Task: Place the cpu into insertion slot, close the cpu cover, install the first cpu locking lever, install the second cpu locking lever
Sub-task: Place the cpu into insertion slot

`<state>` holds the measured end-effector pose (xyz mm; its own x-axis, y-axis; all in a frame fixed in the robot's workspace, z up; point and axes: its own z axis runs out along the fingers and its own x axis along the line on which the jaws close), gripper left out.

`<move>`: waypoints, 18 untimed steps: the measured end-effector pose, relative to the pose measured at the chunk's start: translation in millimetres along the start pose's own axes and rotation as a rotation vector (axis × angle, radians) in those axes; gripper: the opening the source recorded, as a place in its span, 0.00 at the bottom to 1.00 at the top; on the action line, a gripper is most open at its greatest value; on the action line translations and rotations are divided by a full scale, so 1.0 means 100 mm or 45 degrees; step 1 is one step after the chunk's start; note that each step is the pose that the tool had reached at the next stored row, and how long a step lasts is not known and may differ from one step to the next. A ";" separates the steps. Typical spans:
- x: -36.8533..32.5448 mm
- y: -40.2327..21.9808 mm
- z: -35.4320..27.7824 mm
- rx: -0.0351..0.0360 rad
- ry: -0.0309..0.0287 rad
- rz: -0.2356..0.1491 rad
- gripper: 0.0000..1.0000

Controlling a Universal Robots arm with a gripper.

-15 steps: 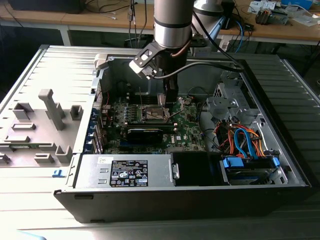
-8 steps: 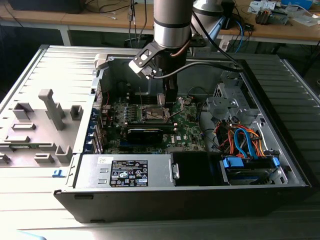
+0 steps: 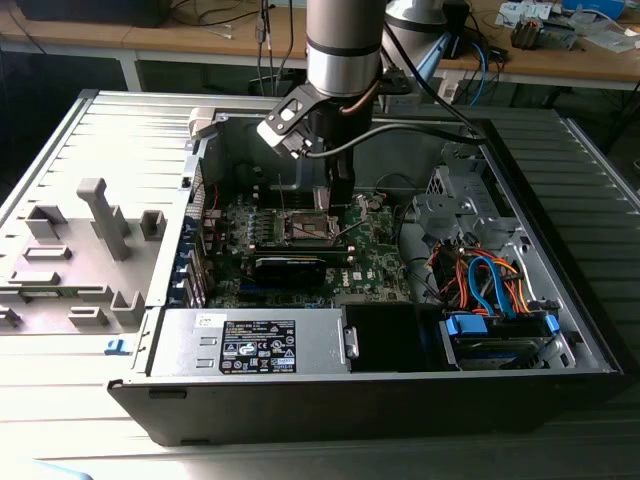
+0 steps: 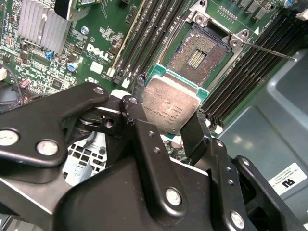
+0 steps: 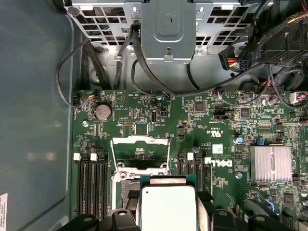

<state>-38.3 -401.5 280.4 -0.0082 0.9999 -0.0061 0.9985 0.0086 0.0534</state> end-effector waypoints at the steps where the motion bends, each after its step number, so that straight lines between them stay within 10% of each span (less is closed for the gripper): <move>1: 0.001 -0.003 0.003 0.0000 0.0001 0.000 0.55; 18: 0.100 -0.013 0.065 -0.0001 0.0002 0.000 0.55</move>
<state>-39.3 -391.5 273.8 -0.0082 0.9999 -0.0060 0.9985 0.0086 0.0535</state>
